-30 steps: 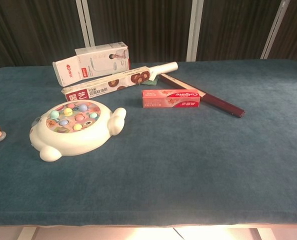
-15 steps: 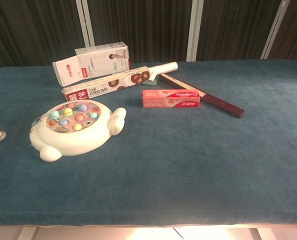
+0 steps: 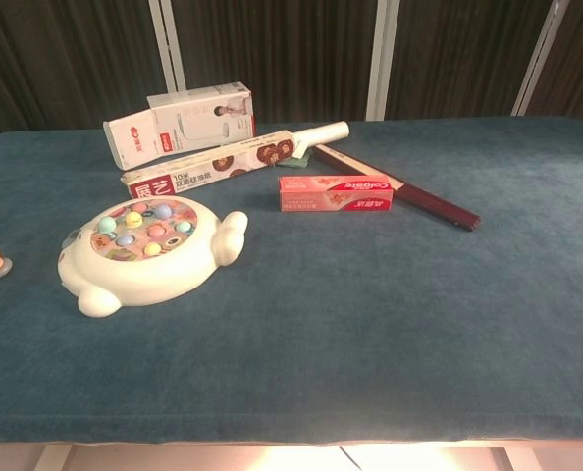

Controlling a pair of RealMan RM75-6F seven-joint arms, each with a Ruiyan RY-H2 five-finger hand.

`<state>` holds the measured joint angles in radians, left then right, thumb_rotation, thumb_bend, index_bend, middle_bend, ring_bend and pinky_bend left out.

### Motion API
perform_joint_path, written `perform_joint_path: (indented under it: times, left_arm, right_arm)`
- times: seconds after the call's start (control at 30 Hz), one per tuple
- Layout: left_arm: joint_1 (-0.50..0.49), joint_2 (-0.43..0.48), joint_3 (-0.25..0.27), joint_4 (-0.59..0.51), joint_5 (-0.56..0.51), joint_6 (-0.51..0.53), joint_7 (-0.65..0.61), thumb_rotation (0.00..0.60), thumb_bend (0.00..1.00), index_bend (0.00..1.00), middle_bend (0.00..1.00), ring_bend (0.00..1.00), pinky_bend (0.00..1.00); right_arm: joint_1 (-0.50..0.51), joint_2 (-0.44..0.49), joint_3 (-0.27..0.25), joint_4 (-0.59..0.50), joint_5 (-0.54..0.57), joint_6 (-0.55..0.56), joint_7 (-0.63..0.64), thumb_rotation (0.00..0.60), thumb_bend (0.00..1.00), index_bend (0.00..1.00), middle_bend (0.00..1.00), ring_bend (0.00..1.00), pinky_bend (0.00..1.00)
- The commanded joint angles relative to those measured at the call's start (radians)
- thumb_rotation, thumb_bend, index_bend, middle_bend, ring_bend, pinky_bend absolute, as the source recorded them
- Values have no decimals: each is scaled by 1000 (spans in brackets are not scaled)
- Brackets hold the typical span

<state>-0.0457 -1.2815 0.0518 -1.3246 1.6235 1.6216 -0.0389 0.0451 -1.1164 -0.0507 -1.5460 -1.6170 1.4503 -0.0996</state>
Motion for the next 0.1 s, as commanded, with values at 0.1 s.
perform_joint_path:
  times: [0.1]
  left_arm:
    - [8,-21,11,7,20,0,-7,600,111,0,0,0,78]
  right_arm:
    - [-3,-1,0,2,1,3,0,600,133,0,0,0,11]
